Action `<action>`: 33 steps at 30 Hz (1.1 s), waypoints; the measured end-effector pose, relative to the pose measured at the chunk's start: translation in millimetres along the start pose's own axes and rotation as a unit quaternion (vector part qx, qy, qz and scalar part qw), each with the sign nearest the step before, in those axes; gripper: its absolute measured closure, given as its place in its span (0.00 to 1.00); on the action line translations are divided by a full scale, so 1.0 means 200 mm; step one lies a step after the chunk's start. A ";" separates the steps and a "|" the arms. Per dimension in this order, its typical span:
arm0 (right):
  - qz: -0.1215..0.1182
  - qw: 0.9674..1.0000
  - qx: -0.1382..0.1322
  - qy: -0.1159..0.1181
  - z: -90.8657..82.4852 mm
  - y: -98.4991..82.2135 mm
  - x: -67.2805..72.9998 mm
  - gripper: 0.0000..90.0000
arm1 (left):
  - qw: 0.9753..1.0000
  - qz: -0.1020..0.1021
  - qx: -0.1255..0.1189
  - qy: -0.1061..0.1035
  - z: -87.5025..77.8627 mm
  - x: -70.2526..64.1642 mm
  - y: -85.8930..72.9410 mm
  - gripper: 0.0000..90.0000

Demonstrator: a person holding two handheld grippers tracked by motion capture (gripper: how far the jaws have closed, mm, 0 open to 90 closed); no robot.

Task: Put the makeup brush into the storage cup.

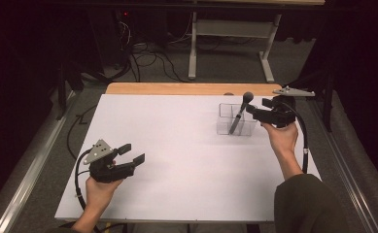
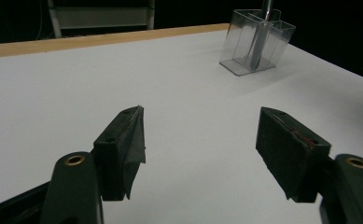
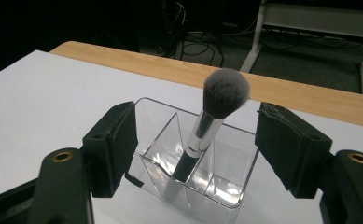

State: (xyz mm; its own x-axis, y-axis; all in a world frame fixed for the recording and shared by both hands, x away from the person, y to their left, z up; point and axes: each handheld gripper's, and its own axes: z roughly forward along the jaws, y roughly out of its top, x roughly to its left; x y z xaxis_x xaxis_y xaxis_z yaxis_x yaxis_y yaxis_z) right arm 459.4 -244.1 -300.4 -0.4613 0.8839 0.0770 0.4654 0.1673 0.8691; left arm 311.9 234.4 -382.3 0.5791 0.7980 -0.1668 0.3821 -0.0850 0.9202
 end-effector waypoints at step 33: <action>-0.009 0.999 -0.026 0.026 -0.14 -0.08 0.02 0.37 | 1.000 -0.002 -0.003 0.000 -0.01 0.00 0.00 0.36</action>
State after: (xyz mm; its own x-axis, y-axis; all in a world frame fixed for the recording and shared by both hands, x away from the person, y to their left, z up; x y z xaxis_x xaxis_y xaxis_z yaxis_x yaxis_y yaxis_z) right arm 428.8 -255.5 -299.8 -0.5086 0.8569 0.0842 0.4164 0.1592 0.8951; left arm 311.3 235.7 -381.9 0.5767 0.7989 -0.1706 0.3804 -0.0777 0.9216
